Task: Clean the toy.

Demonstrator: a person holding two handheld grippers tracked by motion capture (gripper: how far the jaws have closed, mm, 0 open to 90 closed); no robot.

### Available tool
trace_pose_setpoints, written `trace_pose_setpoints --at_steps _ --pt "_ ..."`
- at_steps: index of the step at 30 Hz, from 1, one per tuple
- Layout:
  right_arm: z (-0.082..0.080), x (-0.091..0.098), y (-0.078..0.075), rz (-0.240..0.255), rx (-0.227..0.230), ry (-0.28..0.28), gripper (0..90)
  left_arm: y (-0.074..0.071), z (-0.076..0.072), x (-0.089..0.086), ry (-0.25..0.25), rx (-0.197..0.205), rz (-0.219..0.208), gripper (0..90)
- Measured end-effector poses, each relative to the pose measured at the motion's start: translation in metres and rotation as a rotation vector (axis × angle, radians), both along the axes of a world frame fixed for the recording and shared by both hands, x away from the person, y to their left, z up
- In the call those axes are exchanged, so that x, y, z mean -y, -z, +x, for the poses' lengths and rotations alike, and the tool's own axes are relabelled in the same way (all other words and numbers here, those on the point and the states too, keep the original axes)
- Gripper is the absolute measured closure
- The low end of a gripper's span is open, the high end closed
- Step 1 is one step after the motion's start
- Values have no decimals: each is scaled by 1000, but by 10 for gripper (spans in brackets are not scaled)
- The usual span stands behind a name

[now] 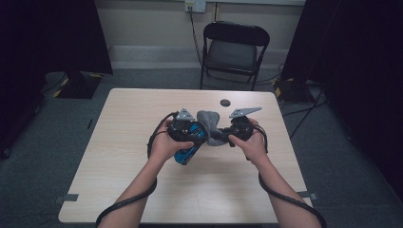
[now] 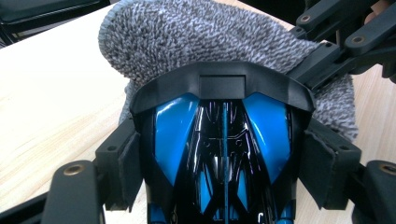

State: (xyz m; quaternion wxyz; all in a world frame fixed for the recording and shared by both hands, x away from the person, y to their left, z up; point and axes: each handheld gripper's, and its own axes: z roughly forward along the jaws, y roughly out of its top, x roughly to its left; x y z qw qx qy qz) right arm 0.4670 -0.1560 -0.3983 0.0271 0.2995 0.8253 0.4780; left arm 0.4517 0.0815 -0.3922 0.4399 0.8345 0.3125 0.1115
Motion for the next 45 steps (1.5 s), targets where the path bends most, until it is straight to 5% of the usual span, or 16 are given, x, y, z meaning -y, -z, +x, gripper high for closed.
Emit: trace_pose_setpoints --at_steps 14,17,45 --pt "-5 -9 10 -6 -8 -24 755 -10 3 2 -11 10 -20 254" --pt "-7 -13 12 -11 -4 -39 755 -12 4 5 -3 21 2 254" --pt "-27 -40 44 1 -53 -123 755 -12 12 5 -27 5 -17 254"
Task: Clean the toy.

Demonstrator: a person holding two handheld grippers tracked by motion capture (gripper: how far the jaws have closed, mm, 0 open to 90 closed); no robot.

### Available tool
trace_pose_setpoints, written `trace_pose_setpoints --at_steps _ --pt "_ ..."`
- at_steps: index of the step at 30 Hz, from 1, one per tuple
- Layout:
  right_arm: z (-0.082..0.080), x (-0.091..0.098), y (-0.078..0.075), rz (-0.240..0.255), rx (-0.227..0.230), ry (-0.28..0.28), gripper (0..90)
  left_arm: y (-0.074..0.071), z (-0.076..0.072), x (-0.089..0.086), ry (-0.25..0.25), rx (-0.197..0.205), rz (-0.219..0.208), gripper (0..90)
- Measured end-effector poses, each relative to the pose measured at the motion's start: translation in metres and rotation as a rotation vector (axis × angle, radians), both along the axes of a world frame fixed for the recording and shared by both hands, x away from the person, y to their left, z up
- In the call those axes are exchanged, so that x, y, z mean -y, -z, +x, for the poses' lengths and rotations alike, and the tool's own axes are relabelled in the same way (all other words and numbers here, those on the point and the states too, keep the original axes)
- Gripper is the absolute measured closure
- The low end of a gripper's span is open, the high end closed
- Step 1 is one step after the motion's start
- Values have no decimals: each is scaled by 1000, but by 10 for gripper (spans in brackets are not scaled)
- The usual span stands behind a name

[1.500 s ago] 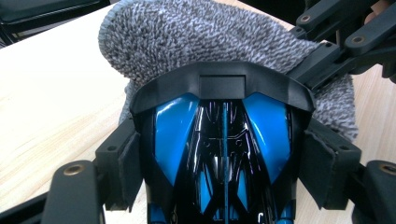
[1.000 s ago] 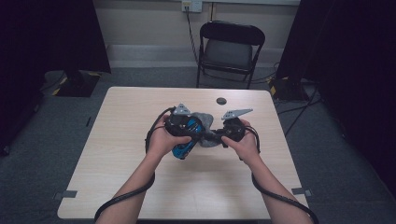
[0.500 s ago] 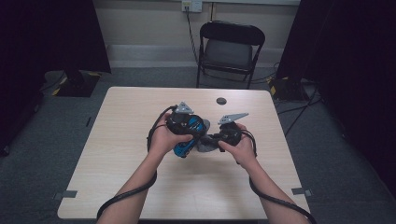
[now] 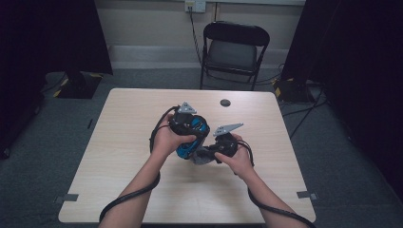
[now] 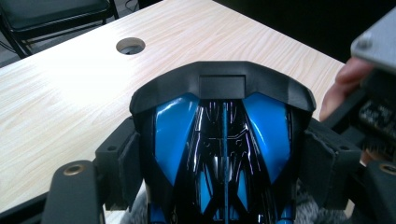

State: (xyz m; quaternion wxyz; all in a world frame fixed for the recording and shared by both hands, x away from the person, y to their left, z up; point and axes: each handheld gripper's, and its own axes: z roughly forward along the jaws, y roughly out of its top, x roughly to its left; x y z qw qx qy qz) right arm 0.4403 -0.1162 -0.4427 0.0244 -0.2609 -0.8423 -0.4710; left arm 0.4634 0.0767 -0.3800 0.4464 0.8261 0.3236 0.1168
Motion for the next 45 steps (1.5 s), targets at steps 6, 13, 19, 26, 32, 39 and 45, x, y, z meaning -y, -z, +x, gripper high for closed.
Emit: trace_pose_setpoints --at_steps 6,13,19,26,32,39,45 --pt "-2 -5 7 18 -20 -9 755 -1 1 -2 -7 4 -6 254" --pt "-4 -11 10 7 -29 -33 755 -4 1 -4 -19 9 -20 254" --pt "-8 -17 15 -14 -35 -55 754 -6 2 -5 -24 18 -33 254" --pt "-10 -20 18 -36 -38 -70 754 -7 3 -9 -37 23 -32 254" --pt "-8 -11 16 -76 -24 -49 754 -9 2 -17 -49 25 -34 254" --pt "5 15 3 -76 -12 30 754 -4 -2 -27 -54 16 -27 254" --pt "16 32 -15 -54 8 82 753 3 -4 -32 -55 6 -18 254"
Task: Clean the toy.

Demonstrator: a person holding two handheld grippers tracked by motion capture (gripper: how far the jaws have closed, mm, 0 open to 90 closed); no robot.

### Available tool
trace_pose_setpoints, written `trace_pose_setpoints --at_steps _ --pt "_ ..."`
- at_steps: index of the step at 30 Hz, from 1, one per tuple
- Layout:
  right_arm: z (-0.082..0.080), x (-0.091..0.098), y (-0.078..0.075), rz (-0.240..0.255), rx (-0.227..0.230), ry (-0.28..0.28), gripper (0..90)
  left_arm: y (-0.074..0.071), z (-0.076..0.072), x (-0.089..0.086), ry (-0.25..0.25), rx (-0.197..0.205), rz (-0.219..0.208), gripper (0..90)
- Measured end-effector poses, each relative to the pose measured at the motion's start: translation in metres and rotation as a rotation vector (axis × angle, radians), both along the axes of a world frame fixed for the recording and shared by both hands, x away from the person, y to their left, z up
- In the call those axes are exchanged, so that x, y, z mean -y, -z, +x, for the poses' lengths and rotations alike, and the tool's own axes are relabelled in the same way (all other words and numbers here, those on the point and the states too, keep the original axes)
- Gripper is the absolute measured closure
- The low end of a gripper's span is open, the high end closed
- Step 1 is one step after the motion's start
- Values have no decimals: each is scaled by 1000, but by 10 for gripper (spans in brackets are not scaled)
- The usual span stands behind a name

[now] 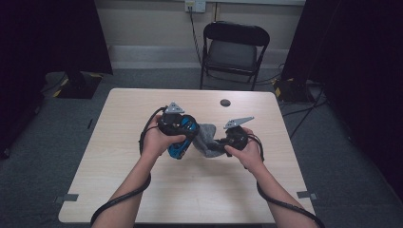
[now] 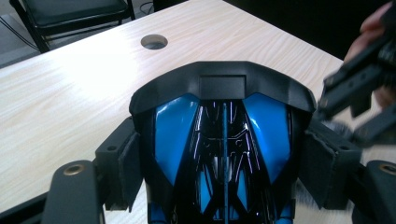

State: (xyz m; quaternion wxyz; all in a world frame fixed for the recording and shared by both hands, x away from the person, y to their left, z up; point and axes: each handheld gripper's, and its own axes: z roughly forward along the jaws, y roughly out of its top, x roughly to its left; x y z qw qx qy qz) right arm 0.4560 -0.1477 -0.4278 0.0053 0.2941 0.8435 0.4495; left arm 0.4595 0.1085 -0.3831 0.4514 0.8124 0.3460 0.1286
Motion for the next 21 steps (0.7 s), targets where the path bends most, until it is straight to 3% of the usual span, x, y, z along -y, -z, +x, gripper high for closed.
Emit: trace_pose_setpoints --at_steps 9,21 --pt "11 12 -16 18 24 57 753 8 -4 -1 14 -8 -1 254" --pt "18 17 -32 36 47 78 753 14 -7 2 32 -16 4 254"
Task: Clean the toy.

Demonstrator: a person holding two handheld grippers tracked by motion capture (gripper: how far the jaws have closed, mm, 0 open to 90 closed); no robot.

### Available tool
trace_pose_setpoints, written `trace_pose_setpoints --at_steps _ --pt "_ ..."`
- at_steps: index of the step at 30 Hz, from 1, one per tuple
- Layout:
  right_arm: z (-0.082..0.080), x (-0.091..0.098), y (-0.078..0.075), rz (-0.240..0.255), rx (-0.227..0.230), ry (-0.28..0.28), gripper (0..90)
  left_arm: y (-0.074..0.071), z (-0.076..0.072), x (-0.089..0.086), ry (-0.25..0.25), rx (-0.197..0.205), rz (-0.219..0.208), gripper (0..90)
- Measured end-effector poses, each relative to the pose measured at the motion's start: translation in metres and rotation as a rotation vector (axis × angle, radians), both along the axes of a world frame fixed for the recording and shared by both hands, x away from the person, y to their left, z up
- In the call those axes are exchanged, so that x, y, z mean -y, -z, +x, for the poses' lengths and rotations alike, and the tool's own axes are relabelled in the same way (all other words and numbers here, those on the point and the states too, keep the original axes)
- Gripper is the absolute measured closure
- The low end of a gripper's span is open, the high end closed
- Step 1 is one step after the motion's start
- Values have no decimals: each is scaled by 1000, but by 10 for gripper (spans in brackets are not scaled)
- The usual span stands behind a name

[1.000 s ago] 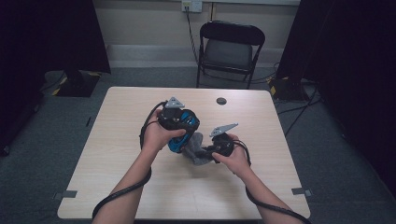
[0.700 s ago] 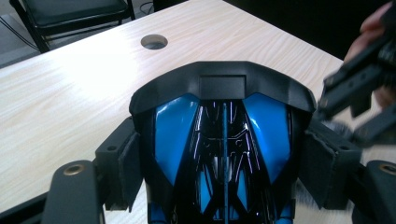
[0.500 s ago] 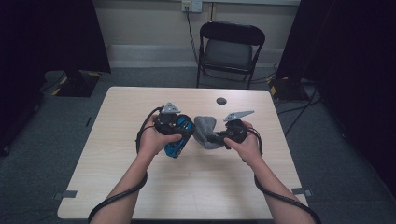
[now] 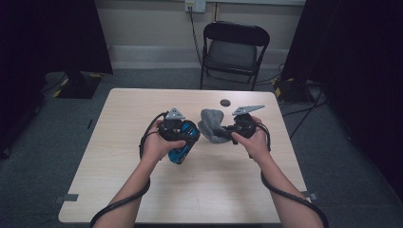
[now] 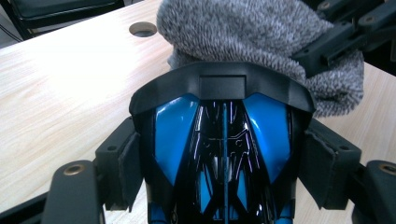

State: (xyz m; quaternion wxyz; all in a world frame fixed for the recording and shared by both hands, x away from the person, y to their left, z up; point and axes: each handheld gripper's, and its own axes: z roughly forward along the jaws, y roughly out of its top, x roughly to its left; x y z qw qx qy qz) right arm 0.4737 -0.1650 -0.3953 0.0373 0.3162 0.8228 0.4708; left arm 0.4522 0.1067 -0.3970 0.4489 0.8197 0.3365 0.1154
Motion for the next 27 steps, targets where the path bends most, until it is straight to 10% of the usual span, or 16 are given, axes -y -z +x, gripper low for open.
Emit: trace_pose_setpoints --at_steps 27 --pt "-7 -21 5 8 1 -58 753 4 1 10 20 -13 6 254"
